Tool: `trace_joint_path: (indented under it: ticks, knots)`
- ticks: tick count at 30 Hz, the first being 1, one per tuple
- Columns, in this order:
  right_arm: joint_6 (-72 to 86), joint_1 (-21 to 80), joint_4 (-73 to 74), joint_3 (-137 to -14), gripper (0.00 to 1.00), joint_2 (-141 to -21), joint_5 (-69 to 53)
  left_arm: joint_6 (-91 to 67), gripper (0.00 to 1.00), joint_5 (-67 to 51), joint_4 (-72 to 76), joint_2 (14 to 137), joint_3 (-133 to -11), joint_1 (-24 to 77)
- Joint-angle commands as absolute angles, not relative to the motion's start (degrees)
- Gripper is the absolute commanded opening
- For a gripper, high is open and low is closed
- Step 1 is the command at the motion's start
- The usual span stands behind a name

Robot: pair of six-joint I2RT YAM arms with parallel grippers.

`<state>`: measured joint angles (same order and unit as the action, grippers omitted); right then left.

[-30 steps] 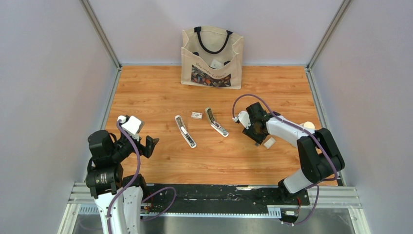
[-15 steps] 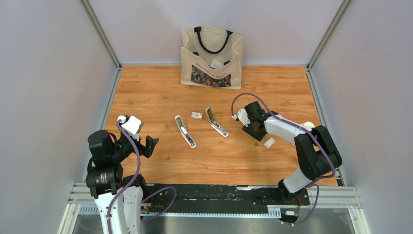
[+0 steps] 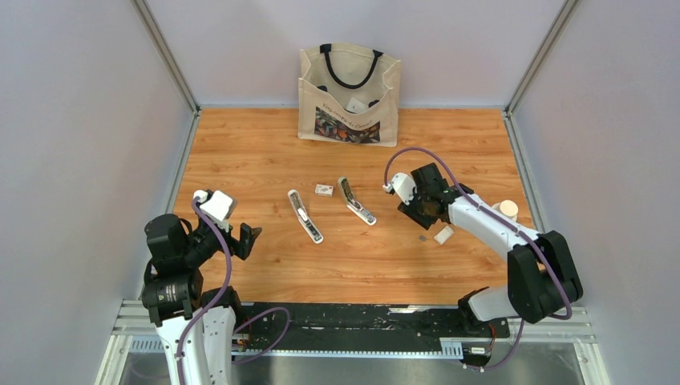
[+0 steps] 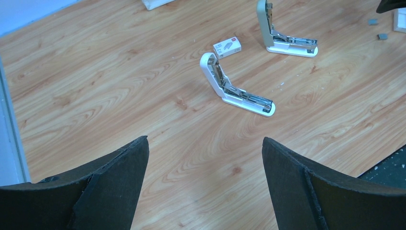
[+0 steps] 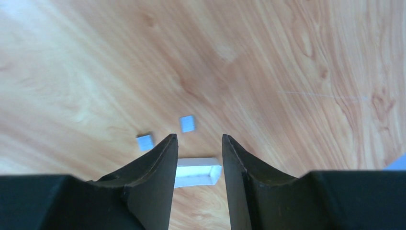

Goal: Load the staples into the stapler

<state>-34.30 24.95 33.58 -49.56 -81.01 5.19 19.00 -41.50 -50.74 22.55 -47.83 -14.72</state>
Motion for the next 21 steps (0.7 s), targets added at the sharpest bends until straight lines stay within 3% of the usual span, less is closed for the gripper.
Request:
trace_joint_path:
  ticks: [1, 21]
  knots:
    - [-37.35, 25.14, 39.1, -50.19, 0.43, -78.31, -5.44, 18.9, 0.96, -42.19, -49.31, 22.32, -47.55, -15.29]
    - [-40.25, 25.14, 41.31, -50.89, 0.42, -88.15, -6.77, 18.81, 0.96, -42.19, -49.48, 21.36, -47.29, -15.73]
